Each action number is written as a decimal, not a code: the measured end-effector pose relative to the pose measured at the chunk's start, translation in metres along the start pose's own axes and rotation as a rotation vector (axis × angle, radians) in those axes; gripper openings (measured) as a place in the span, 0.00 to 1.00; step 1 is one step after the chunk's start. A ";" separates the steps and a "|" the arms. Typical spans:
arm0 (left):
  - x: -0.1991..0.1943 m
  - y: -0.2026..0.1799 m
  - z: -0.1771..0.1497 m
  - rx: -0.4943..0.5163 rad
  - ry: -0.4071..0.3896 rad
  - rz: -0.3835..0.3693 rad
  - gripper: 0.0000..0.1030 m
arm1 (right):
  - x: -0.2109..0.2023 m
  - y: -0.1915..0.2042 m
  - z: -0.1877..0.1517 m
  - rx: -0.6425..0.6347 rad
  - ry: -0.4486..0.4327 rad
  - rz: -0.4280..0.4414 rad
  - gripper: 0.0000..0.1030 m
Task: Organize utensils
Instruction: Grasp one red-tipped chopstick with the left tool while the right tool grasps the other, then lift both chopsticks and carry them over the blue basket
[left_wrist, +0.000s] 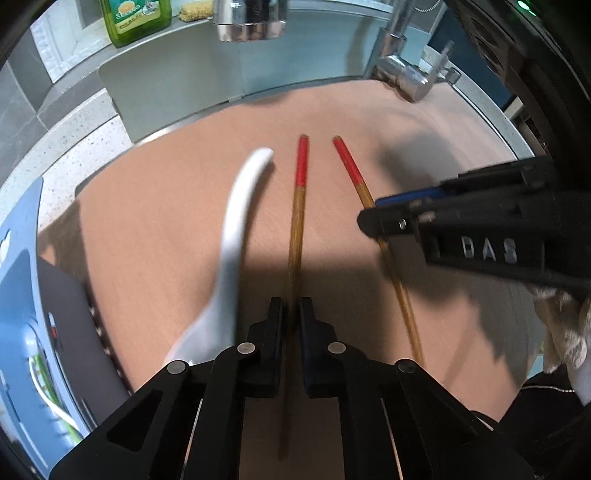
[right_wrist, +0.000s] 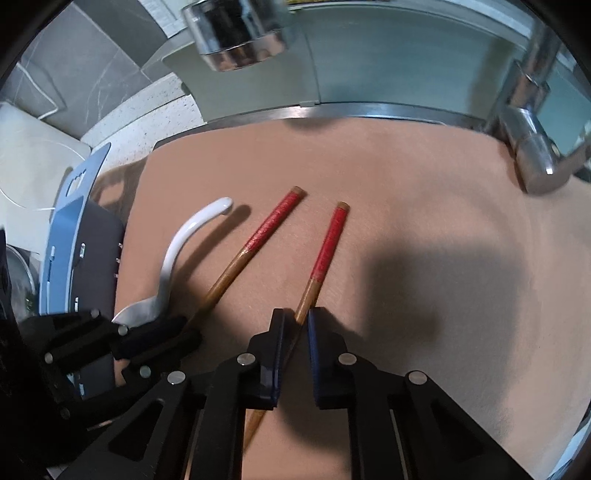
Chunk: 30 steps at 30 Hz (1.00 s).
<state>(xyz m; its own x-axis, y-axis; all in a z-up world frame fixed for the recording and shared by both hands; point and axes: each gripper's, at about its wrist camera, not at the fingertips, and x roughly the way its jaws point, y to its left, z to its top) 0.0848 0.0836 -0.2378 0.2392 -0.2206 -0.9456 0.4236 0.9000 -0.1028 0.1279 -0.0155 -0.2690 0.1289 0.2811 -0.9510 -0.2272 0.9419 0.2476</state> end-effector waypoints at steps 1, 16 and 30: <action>0.000 -0.005 0.000 0.008 0.001 0.009 0.07 | -0.002 -0.004 -0.002 0.007 0.003 0.008 0.09; 0.005 -0.014 0.015 0.000 0.002 -0.004 0.06 | -0.008 -0.039 -0.011 0.177 0.006 0.155 0.06; -0.040 0.007 -0.001 -0.187 -0.116 -0.113 0.05 | -0.039 -0.045 -0.012 0.215 -0.084 0.230 0.06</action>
<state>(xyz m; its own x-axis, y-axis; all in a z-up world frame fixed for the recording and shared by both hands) 0.0770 0.0997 -0.2010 0.3024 -0.3558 -0.8843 0.2873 0.9186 -0.2713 0.1217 -0.0706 -0.2455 0.1793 0.4968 -0.8491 -0.0519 0.8667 0.4961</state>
